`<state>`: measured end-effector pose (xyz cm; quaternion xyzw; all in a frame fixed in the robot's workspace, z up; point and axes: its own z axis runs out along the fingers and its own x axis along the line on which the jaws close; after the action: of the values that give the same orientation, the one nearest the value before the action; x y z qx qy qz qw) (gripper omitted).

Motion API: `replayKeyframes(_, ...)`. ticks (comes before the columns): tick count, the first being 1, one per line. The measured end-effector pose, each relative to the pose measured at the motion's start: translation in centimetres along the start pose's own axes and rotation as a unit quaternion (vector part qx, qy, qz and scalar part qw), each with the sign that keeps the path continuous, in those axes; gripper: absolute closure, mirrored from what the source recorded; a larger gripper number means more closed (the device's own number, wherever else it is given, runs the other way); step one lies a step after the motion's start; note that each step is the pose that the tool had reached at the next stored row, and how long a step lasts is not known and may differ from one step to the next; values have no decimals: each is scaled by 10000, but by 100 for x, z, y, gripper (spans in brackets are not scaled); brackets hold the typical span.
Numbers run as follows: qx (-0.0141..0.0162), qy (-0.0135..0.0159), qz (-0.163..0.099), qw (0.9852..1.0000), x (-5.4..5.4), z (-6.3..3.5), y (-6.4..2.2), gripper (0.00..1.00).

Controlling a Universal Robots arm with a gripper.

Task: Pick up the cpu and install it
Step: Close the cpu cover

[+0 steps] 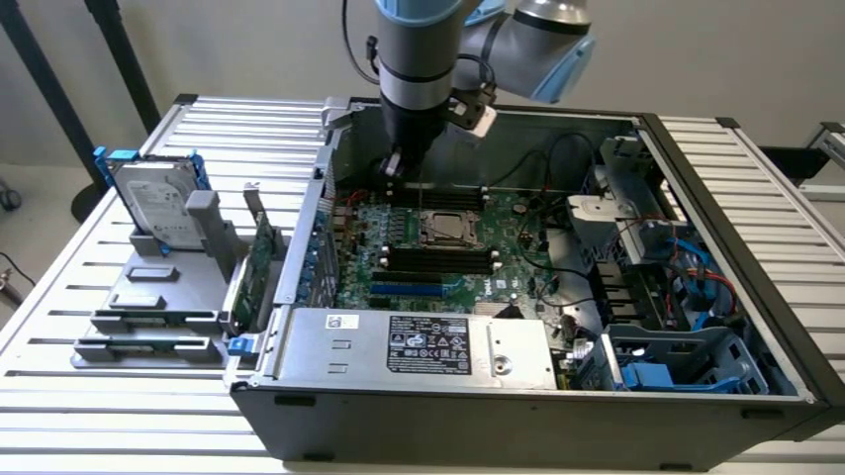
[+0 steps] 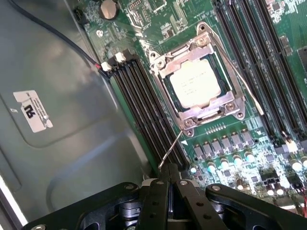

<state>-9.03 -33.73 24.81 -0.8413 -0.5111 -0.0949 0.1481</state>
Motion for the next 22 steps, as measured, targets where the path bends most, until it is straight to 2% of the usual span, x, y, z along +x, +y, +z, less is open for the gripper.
replayKeyframes(5, -40, 17, -17, 10000, 29, 3, 58, 89)
replayKeyframes(8, -60, 16, -23, 10000, 40, 14, 87, 89)
replayKeyframes(12, -102, 1, -33, 9999, 32, 52, 103, 89)
replayKeyframes(16, -141, -39, -23, 9999, 18, 97, 111, 89)
replayKeyframes(18, -173, -46, 17, 9998, 11, 117, 115, 89)
replayKeyframes(22, -276, -4, 243, 9993, -2, 156, 121, 89)
